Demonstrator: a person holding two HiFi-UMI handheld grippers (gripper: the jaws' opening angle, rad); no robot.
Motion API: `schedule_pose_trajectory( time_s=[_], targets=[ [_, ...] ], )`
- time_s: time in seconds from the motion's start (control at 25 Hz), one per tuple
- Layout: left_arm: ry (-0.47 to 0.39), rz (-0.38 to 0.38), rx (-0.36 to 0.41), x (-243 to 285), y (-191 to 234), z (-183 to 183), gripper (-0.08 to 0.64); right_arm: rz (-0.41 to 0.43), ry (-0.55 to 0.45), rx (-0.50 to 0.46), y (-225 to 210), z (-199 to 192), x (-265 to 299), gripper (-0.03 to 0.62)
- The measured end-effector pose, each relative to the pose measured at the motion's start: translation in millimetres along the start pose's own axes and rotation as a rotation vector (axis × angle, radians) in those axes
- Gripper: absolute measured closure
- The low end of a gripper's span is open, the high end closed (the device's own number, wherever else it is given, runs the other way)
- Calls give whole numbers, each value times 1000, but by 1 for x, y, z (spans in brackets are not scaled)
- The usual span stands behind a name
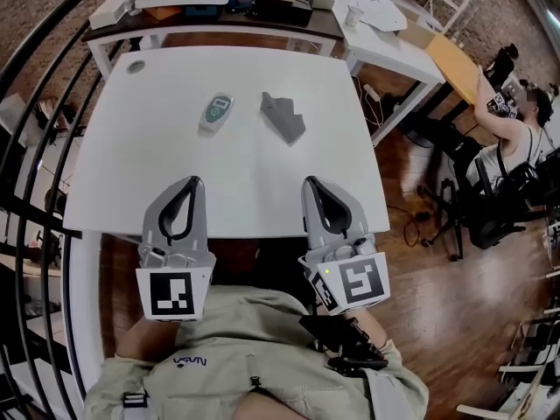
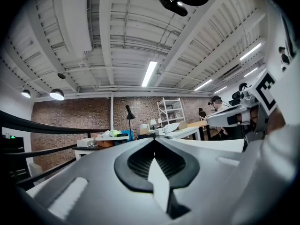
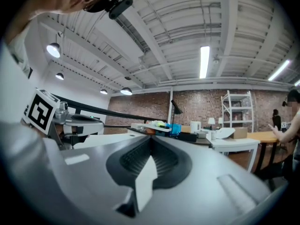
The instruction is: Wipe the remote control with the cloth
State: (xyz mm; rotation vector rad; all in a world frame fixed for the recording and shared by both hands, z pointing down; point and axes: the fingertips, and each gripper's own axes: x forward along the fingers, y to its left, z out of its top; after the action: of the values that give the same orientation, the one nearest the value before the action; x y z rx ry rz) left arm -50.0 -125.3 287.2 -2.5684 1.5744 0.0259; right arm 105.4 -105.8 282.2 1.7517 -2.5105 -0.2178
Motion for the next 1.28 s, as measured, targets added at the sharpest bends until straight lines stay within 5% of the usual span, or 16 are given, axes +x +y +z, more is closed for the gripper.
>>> schedule_pose_trajectory(
  time_s=[0.48, 1.28],
  targets=[
    [45, -40, 1, -12, -19, -25, 555, -25, 86, 60, 6, -43, -14, 589],
    [56, -47, -13, -8, -24, -39, 555, -5, 79, 80, 7, -45, -13, 589]
  ],
)
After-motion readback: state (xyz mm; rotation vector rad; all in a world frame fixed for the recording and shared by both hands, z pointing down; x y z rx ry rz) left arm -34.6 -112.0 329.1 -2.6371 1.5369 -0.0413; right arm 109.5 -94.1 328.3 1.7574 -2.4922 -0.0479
